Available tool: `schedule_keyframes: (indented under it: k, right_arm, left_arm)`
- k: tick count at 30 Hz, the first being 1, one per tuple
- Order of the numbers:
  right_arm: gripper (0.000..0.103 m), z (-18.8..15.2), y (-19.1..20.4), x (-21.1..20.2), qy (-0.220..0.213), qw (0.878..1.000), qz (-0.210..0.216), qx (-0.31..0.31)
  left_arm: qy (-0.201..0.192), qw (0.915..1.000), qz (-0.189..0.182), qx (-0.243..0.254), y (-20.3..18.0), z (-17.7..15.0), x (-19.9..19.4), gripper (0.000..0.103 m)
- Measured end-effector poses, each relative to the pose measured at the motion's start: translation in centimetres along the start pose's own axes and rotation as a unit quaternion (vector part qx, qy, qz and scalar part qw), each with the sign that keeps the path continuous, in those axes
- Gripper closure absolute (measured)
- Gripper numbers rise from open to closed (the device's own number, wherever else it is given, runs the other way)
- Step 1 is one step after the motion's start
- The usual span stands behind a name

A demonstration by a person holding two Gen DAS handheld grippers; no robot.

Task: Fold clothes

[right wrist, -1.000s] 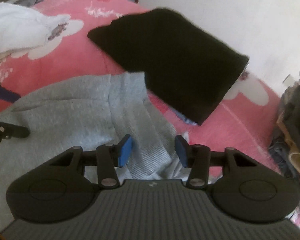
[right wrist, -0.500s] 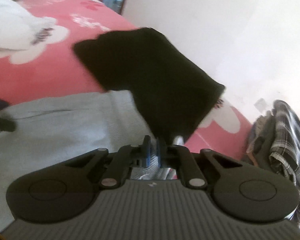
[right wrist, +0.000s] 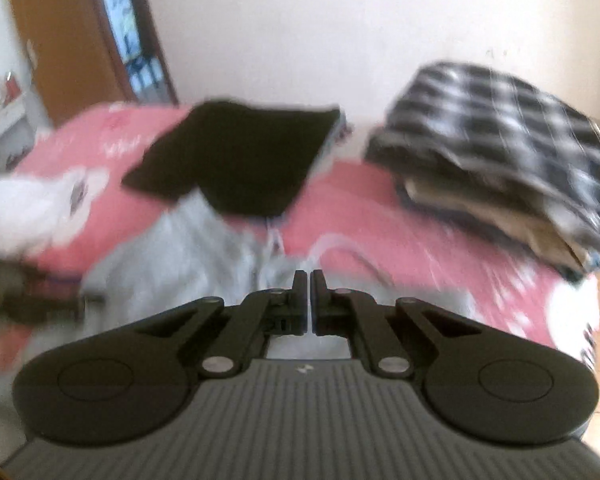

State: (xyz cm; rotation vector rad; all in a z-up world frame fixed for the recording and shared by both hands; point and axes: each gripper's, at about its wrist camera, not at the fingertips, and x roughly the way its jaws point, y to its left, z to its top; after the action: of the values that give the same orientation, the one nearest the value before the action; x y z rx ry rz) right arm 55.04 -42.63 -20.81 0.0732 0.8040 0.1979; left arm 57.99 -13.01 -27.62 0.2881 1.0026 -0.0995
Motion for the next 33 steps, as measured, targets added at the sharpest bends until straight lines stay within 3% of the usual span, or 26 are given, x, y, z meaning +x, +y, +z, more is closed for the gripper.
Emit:
schedule_keyframes:
  k: [5,7,10,13,16,19,27,30,33]
  right_arm:
    - [0.103,-2.5,-2.5,4.1,0.046,0.998,-0.048,0.004]
    - [0.103,-3.1,-4.3,5.5,0.048,0.996,-0.047,0.054]
    - [0.103,-3.7,-6.3,5.6,0.030,0.989,-0.019,0.146]
    - [0.099,-4.9,-7.2,2.2,0.005,0.978,0.020,0.206]
    - [0.099,-6.2,-7.0,-1.0,0.006,0.977,0.056,0.207]
    - [0.099,-7.4,-6.7,-4.6,0.019,0.976,0.082,0.201]
    - [0.099,-6.8,-3.4,-16.5,0.015,0.982,0.061,0.179]
    - [0.099,-5.4,-1.7,-18.7,-0.009,0.984,0.040,0.175]
    - [0.099,-5.5,-0.1,-21.8,-0.047,0.977,0.024,0.207]
  left_arm:
    - [-0.001,0.9999,0.009,-0.012,1.4,0.3,-2.2,0.054]
    - [-0.013,0.9995,0.007,-0.028,2.5,0.5,-4.6,0.054]
    - [-0.034,0.9977,0.002,-0.058,3.8,0.4,-9.4,0.043]
    - [-0.038,0.9947,0.000,-0.096,3.8,-0.4,-13.9,0.039]
    - [-0.044,0.9893,-0.021,-0.137,2.6,-1.5,-18.3,0.039]
    - [-0.074,0.9832,-0.034,-0.163,0.6,-2.5,-21.8,0.036]
    - [-0.148,0.9476,-0.092,-0.268,-1.7,-2.6,-26.1,0.034]
    - [-0.158,0.9501,-0.089,-0.254,-1.8,-2.0,-27.5,0.034]
    - [-0.177,0.9515,-0.106,-0.229,-1.3,-2.2,-29.3,0.034]
